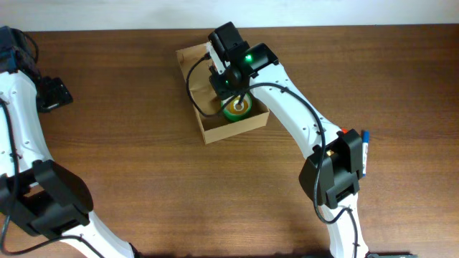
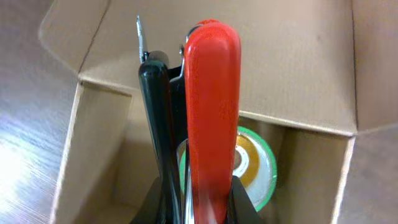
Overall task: Pack container
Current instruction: 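Carry the red stapler into the box beside the tape rolls, then release the stapler and retract the right gripper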
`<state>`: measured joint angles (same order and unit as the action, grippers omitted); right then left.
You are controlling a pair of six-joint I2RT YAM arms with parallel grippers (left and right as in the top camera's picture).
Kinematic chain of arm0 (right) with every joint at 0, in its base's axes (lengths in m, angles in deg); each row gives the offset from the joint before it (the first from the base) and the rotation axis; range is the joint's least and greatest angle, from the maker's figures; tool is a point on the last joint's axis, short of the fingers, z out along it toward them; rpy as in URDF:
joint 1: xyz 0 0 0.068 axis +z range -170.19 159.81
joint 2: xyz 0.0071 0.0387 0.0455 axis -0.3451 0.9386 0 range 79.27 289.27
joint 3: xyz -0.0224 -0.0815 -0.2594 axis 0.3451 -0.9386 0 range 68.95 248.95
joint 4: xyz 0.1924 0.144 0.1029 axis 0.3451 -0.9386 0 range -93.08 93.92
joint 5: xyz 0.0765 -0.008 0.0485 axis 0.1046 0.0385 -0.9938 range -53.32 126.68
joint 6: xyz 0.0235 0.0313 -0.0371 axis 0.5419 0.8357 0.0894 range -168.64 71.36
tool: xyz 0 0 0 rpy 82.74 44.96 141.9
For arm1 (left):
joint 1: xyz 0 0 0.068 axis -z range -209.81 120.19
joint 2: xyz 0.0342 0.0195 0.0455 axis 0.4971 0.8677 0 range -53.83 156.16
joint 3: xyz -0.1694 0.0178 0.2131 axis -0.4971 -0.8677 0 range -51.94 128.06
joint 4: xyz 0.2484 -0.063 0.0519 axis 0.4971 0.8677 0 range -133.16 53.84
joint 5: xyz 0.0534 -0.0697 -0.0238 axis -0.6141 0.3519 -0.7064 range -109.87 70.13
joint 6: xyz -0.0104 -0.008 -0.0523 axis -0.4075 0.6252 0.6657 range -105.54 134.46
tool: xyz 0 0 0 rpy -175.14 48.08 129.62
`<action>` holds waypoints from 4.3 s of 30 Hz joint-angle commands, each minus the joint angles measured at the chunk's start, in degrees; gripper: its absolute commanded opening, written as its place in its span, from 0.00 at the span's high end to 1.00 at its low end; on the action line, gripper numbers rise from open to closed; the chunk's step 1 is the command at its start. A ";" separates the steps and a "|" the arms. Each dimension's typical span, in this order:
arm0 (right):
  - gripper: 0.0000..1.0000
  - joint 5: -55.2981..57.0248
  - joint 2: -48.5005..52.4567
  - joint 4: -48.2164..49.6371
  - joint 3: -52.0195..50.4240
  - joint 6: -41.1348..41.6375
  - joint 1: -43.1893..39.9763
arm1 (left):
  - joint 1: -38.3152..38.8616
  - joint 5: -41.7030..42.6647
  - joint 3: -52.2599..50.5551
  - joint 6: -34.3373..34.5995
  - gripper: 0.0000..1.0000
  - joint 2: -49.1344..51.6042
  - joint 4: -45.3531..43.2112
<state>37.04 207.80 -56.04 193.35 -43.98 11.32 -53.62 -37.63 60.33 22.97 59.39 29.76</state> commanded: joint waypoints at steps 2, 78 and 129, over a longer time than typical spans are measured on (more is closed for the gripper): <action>0.96 -0.76 -0.52 -0.68 0.76 9.66 1.84 | -0.35 0.00 -0.20 -0.90 0.00 -0.42 -0.09; 0.95 -1.99 8.68 -5.77 5.55 12.04 5.70 | -0.35 0.00 -0.17 -0.90 0.00 -0.42 -0.09; 0.96 11.69 -10.21 -16.55 9.07 3.93 -8.98 | -0.35 0.00 -0.20 -0.90 0.00 -0.39 -0.09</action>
<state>46.72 205.59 -72.22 206.20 -39.87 7.14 -53.62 -37.58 60.33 22.99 59.39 29.80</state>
